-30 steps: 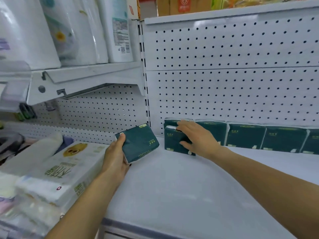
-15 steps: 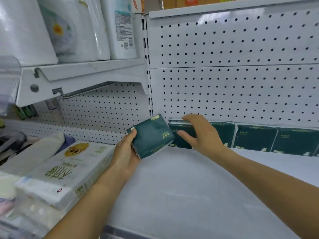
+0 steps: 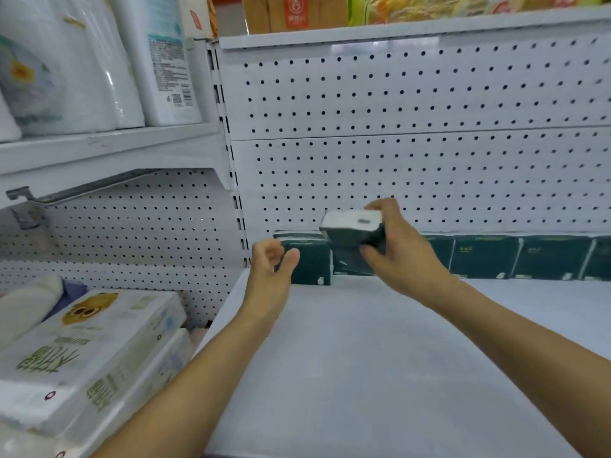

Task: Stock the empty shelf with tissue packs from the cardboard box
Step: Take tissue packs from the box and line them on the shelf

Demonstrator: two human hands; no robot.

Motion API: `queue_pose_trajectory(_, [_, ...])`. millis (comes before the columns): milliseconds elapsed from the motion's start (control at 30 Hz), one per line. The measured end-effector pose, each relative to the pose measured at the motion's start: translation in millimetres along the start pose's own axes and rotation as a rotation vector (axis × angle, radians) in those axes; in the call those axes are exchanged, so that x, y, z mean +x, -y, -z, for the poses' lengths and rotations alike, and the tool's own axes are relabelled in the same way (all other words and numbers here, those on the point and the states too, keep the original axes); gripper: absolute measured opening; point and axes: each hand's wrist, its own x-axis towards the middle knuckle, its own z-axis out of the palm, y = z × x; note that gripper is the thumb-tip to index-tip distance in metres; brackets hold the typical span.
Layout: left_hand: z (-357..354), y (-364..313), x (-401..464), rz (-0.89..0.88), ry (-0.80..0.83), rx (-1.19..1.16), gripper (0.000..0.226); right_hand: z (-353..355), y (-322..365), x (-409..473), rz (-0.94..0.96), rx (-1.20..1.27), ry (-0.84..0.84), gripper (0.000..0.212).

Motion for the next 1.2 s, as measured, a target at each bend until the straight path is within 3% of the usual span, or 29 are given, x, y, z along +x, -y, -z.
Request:
queue_pose_trajectory(67, [2,6,15,-0.07,-0.052,0.186,0.051,9,-14,5,0.208,-0.707,0.062,0.06])
queue_pose_trajectory(100, [2,10,22,-0.066,-0.063,0.25,0.061,7,-18,7,0.232,-0.835,0.121,0.065])
queue_pose_trajectory(200, [-2,21,40,0.008,-0.03,0.322,0.085,-7,-33,14,0.149,-0.737,0.306,0.064])
queue_pose_trajectory(333, [-6,32,54,0.06,0.057,0.275,0.094,-23,-71,15,0.118,-0.606,0.154,0.054])
queue_pose_trajectory(533, [-13,45,67,0.092,0.072,0.225,0.089,-51,-109,17,0.292,-0.569,-0.018,0.07])
queue_pose_trajectory(733, [-20,53,73,0.084,0.016,0.184,0.083,-70,-106,40,0.366,-0.616,-0.061,0.067])
queue_pose_trajectory(1067, [-22,55,74,0.082,-0.002,0.168,0.078,-79,-106,47,0.313,-0.673,-0.059,0.06])
queue_pose_trajectory(1200, [-15,48,72,0.081,0.026,0.24,0.089,-73,-96,46,0.293,-0.671,-0.051,0.064])
